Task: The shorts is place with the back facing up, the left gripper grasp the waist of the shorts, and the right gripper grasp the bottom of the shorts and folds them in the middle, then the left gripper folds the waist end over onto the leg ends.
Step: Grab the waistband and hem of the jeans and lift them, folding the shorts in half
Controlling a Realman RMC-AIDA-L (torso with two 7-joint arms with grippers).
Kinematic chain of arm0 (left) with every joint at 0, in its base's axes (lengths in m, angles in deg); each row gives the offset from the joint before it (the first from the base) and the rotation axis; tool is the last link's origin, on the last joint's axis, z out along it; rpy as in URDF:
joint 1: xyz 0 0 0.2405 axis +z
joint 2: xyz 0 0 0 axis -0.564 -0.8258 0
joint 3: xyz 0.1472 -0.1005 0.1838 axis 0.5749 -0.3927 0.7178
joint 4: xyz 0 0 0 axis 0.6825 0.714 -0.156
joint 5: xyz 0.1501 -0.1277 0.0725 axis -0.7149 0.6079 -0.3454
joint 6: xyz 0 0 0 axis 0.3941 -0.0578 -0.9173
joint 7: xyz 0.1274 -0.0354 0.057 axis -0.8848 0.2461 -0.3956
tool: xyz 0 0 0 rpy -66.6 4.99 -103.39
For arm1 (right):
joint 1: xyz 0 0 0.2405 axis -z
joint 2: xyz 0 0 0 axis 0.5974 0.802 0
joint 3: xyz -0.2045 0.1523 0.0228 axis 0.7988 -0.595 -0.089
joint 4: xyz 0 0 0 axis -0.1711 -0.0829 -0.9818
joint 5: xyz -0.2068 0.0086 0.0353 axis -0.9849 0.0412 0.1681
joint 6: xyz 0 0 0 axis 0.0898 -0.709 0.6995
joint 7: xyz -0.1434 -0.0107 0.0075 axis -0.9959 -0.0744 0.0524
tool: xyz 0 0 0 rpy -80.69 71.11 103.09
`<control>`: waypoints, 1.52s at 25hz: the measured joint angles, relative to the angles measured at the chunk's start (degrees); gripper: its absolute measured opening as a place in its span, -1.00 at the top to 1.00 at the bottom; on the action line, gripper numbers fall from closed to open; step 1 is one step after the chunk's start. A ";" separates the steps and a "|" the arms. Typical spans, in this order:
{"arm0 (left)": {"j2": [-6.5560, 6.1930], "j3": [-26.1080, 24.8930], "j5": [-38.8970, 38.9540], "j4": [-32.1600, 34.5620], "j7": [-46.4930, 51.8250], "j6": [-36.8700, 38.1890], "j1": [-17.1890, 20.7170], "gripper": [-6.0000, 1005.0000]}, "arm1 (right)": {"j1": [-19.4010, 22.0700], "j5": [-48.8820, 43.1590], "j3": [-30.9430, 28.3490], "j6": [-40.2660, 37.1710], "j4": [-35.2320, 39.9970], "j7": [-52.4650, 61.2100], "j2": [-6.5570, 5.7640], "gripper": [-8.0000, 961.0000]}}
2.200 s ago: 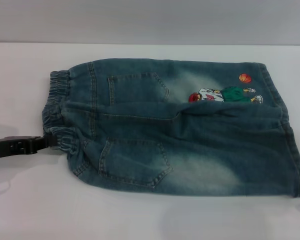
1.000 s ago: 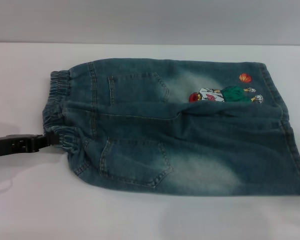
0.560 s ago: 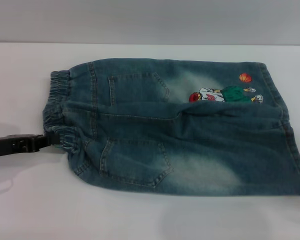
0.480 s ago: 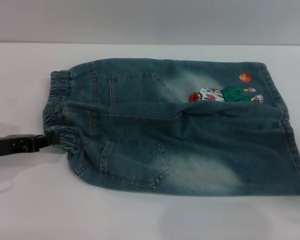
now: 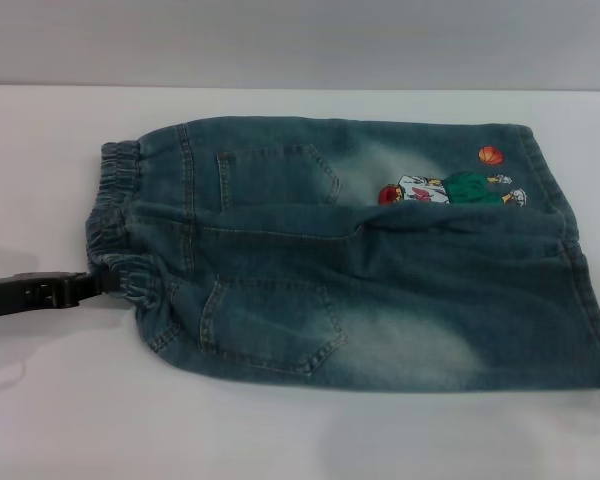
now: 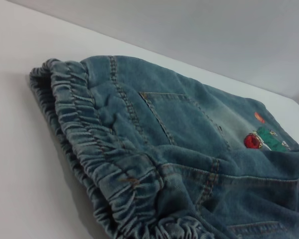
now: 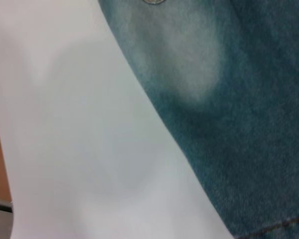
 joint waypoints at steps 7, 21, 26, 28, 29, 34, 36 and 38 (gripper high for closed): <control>0.00 0.00 0.00 -0.21 -0.09 0.00 0.14 0.91 | -0.68 0.00 -0.02 0.47 1.03 -0.29 1.02 -0.34; -0.01 0.00 0.00 -0.36 -0.15 -0.44 -0.06 0.91 | -1.98 0.00 0.41 -0.11 2.63 -0.42 2.37 -0.34; -0.01 0.00 0.00 -0.36 -0.15 -0.45 -0.20 0.91 | -2.26 0.00 2.23 0.01 2.63 -0.41 2.90 -0.34; 0.00 0.00 0.00 -0.36 -0.15 -0.50 -0.25 0.91 | -2.34 0.00 2.71 0.18 2.63 -0.32 2.92 -0.34; 0.00 0.00 0.00 -0.36 -0.15 -0.50 -0.25 0.91 | -2.37 0.00 2.84 0.25 2.63 -0.28 2.92 -0.34; -0.01 -0.15 0.00 -0.32 -0.15 -0.62 -0.28 0.91 | -1.83 0.01 2.38 1.11 3.57 -0.59 2.78 -0.32; -0.01 -0.20 0.00 -0.28 -0.15 -0.66 -0.29 0.91 | -1.19 0.01 2.44 2.29 4.50 -0.79 2.91 -0.29; -0.01 -0.22 0.00 -0.24 -0.15 -0.67 -0.29 0.91 | -0.97 0.01 2.73 3.07 4.66 -0.87 2.95 -0.27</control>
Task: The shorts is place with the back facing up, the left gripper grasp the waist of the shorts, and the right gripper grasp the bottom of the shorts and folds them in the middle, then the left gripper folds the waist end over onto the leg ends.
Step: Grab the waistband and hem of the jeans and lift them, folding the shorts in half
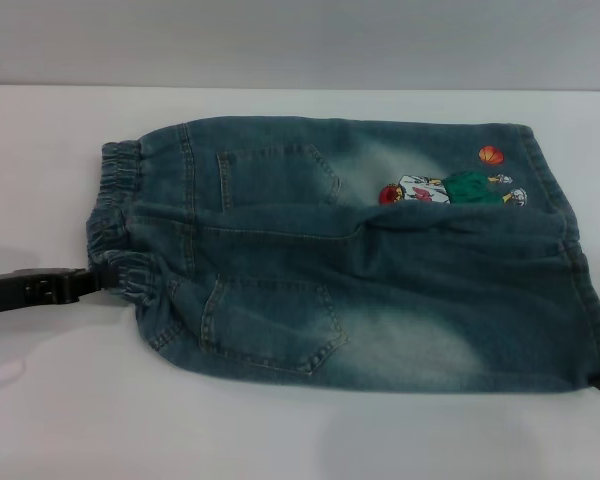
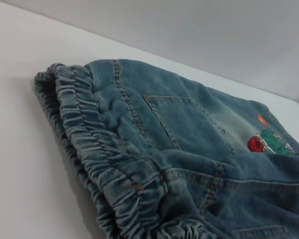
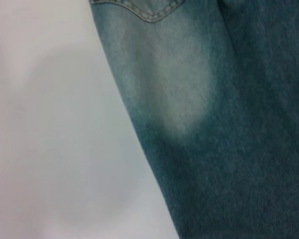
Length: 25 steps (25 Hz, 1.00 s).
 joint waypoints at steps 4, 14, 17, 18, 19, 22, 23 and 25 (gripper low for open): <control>0.00 -0.05 0.00 0.13 0.00 -0.04 0.00 0.91 | -0.18 -0.77 0.37 0.55 -0.20 -0.10 0.24 0.11; 0.00 -0.05 0.00 0.15 -0.03 -0.47 -0.16 0.91 | -0.29 -1.45 0.00 1.21 -0.03 -0.72 0.57 0.99; 0.00 -0.04 0.00 0.15 -0.05 -0.49 -0.17 0.91 | -0.34 -1.33 -0.40 1.18 0.12 -1.05 0.53 0.99; 0.00 -0.04 0.03 0.16 -0.06 -0.48 -0.18 0.91 | -0.31 -1.09 -0.78 1.19 0.23 -1.35 0.52 0.99; 0.00 -0.23 0.31 0.17 -0.07 -0.42 -0.17 0.91 | -0.18 -0.72 -1.72 1.34 0.50 -1.84 0.54 0.99; 0.00 -1.07 2.59 0.24 -0.39 0.36 0.35 0.91 | 0.95 1.99 -7.12 2.32 1.55 -5.07 1.08 0.99; 0.00 -1.07 2.59 0.24 -0.39 0.36 0.35 0.91 | 1.54 3.75 -9.07 2.62 1.77 -6.69 1.23 0.99; -0.01 -1.46 5.98 0.26 -1.65 0.93 1.47 0.91 | 2.63 7.73 -12.42 3.27 1.95 -9.53 1.32 0.99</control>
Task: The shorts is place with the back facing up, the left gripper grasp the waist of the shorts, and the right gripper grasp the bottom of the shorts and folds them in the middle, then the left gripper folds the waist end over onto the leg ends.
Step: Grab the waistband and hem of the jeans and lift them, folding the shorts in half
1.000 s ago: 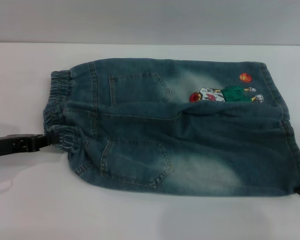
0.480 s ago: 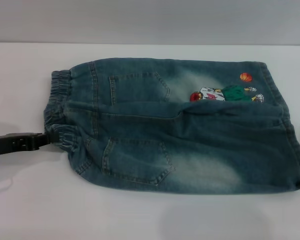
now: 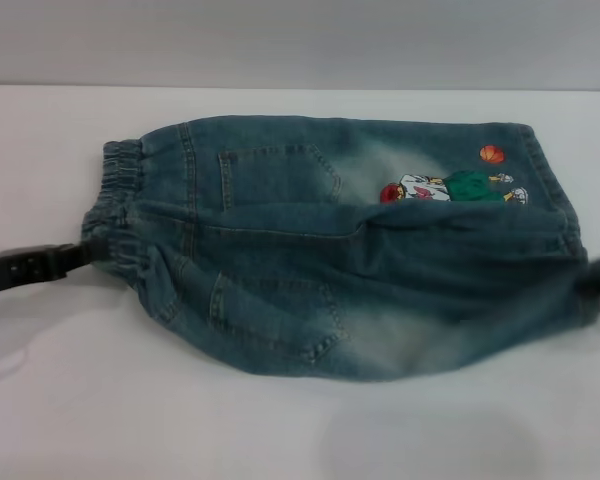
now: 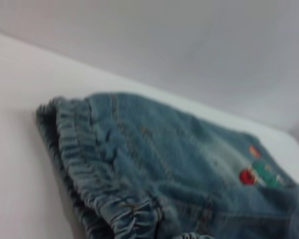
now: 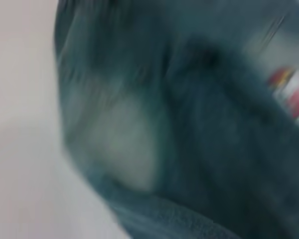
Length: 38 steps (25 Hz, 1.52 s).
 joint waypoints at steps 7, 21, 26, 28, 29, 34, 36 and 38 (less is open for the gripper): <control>-0.35 -0.21 4.09 0.70 -1.23 0.10 1.17 0.91 | 2.78 13.48 -7.36 4.23 -1.61 -7.01 -0.22 0.99; -0.11 -5.06 9.34 2.80 -3.94 -0.03 1.42 0.91 | 2.93 28.05 -9.69 22.39 -5.92 -12.55 2.78 0.98; -0.04 -5.41 11.01 2.80 -6.01 -1.40 0.68 0.92 | 1.18 28.12 -9.26 26.08 -8.71 -13.33 3.71 0.98; 0.03 -5.42 11.31 2.80 -6.37 -1.83 0.38 0.92 | 0.55 28.12 -9.25 27.56 -10.10 -14.69 4.02 0.98; 0.29 -5.43 11.65 2.77 -6.84 -2.92 -0.48 0.92 | 0.28 28.12 -9.26 28.35 -10.68 -15.15 4.19 0.98; 0.72 -5.44 11.82 2.73 -7.75 -4.85 -1.69 0.92 | -0.86 28.26 -9.41 32.18 -12.47 -15.60 4.93 0.99; 0.91 -5.35 11.84 2.66 -8.12 -6.00 -2.36 0.92 | -1.23 28.63 -9.44 33.84 -12.85 -15.84 5.32 0.98; 1.02 -5.20 11.85 2.60 -8.26 -7.06 -2.84 0.92 | -1.61 29.43 -9.51 35.36 -13.24 -16.70 5.65 0.98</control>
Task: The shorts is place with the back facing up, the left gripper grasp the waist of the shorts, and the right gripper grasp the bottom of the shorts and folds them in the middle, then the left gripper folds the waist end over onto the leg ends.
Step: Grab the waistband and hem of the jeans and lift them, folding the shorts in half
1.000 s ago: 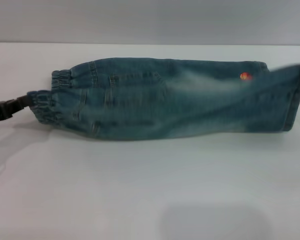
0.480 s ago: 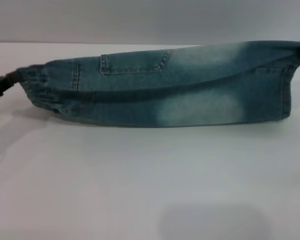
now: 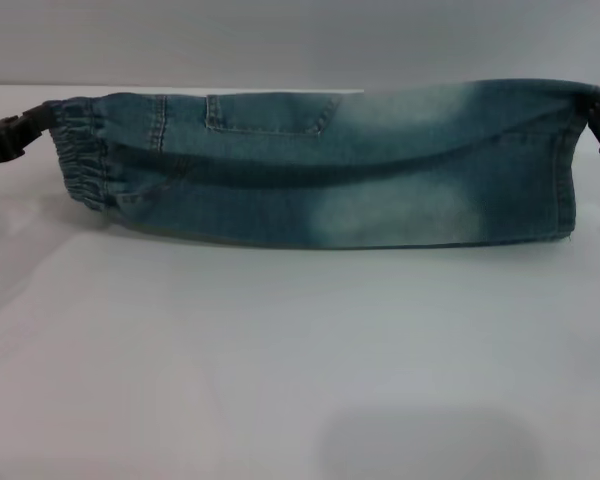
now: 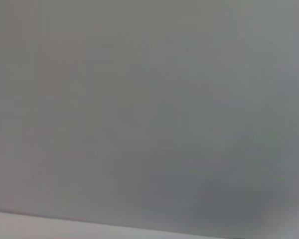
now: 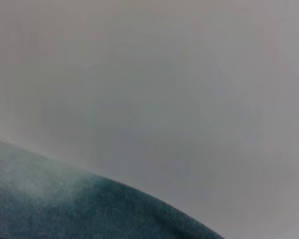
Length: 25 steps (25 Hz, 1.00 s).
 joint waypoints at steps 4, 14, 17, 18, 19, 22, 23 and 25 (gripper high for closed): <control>0.17 0.30 -0.05 -0.21 -0.54 -1.21 -1.01 0.91 | -0.70 2.21 0.35 2.03 -0.18 -0.79 0.31 0.99; 0.45 0.55 -0.49 -0.35 -0.66 -2.15 -1.62 0.90 | -2.79 3.90 0.63 5.38 -1.63 -1.56 0.69 0.99; 0.51 0.56 -0.55 -0.35 -0.66 -2.36 -1.62 0.89 | -2.88 3.72 0.65 5.57 -2.14 -1.84 0.66 0.98; 0.51 0.57 -0.56 -0.35 -0.66 -2.43 -1.62 0.89 | -2.90 3.68 0.65 5.73 -2.30 -1.87 0.63 0.98; 0.51 0.60 -0.59 -0.35 -0.66 -2.58 -1.61 0.89 | -2.93 3.65 0.66 5.93 -2.45 -1.89 0.60 0.98; 0.64 1.15 -0.69 -0.59 -0.66 -3.55 -1.52 0.88 | -2.93 3.62 0.67 6.67 -2.94 -2.15 0.51 0.98; 0.70 1.63 -0.72 -0.80 -0.65 -4.08 -1.49 0.88 | -2.93 3.61 0.67 7.04 -3.22 -2.68 0.48 0.98; 0.77 2.99 -0.75 -1.43 -0.65 -5.29 -1.48 0.88 | -2.93 3.62 0.66 8.08 -4.03 -4.55 0.47 0.99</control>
